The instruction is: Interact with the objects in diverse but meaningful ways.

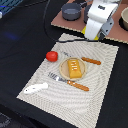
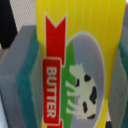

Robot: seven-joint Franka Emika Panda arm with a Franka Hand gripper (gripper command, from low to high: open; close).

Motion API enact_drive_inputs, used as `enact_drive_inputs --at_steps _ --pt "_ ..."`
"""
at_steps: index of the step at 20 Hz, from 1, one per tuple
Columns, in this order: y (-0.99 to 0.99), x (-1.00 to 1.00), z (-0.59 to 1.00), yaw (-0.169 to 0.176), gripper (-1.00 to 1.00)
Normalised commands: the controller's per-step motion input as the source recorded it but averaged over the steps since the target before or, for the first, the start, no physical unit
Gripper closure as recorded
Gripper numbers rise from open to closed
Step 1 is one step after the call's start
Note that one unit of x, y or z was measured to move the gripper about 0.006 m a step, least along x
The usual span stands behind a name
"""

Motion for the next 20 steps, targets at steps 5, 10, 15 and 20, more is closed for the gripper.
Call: enact_drive_inputs --at_steps 5,10,15,20 --pt "0.00 -0.86 -0.73 0.023 1.00" --pt "0.00 -0.73 -0.68 0.024 1.00" --pt "0.00 -0.58 -0.15 0.017 1.00" --pt "0.00 -0.41 0.61 0.001 -1.00"
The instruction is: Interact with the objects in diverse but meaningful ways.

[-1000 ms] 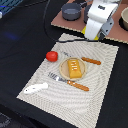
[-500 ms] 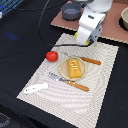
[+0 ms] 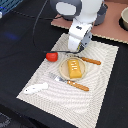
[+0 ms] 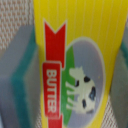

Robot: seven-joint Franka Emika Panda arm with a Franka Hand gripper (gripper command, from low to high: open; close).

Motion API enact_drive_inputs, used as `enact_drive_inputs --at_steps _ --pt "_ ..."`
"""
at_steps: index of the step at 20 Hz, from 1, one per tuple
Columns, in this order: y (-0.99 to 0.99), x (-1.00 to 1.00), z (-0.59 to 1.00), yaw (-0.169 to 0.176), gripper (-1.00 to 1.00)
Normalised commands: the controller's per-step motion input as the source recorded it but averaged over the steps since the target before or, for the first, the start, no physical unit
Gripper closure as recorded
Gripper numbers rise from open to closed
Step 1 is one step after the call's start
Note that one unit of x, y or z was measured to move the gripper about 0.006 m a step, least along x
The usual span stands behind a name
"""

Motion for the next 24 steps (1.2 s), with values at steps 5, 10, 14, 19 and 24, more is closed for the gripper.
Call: enact_drive_inputs --at_steps 5,10,14,19,24 --pt "0.00 -0.29 0.97 0.002 -1.00" --pt "-0.17 0.15 0.83 -0.048 -1.00" --pt "-0.41 0.54 0.43 -0.147 -1.00" --pt "-0.37 0.41 0.22 -0.202 -1.00" --pt "-0.39 0.21 0.09 -0.200 -1.00"
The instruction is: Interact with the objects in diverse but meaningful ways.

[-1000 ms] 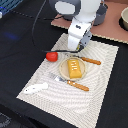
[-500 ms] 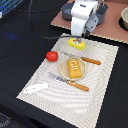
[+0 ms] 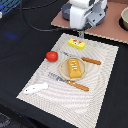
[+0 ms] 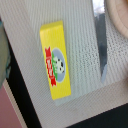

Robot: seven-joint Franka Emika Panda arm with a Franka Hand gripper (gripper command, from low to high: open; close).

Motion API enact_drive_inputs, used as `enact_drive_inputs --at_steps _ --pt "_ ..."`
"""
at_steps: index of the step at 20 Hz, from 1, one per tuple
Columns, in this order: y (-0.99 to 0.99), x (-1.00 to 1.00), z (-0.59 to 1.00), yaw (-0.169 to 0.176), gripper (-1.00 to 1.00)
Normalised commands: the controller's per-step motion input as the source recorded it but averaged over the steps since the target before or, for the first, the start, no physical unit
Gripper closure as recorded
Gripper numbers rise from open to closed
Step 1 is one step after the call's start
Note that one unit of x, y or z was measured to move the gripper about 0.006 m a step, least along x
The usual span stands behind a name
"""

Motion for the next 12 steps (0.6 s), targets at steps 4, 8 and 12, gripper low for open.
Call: enact_drive_inputs --at_steps 4,8,12 --pt "-0.54 0.17 0.08 -0.149 -1.00" --pt "-0.62 0.22 0.01 -0.107 -1.00" --pt "-0.65 0.33 0.00 -0.085 -1.00"
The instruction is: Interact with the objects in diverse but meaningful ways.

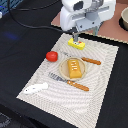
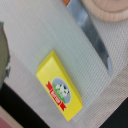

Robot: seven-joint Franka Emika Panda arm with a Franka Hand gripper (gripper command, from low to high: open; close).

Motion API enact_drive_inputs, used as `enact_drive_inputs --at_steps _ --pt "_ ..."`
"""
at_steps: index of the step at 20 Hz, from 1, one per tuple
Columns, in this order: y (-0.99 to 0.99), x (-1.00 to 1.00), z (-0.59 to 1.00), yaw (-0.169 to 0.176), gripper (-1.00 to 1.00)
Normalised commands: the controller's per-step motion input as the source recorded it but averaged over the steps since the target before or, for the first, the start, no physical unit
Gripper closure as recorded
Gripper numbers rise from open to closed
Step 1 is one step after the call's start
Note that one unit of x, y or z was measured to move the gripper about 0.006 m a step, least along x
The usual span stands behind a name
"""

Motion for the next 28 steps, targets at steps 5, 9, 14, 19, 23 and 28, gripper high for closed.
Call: enact_drive_inputs --at_steps 5,9,14,19,23,28 --pt "-0.52 0.40 -0.08 -0.084 -1.00" --pt "-0.43 0.39 -0.21 -0.072 -1.00" --pt "-0.29 0.33 -0.30 -0.060 -1.00" --pt "-0.01 0.15 -0.40 -0.032 -1.00" --pt "0.00 0.05 -0.42 -0.037 -1.00" --pt "0.00 0.01 -0.46 -0.029 1.00"
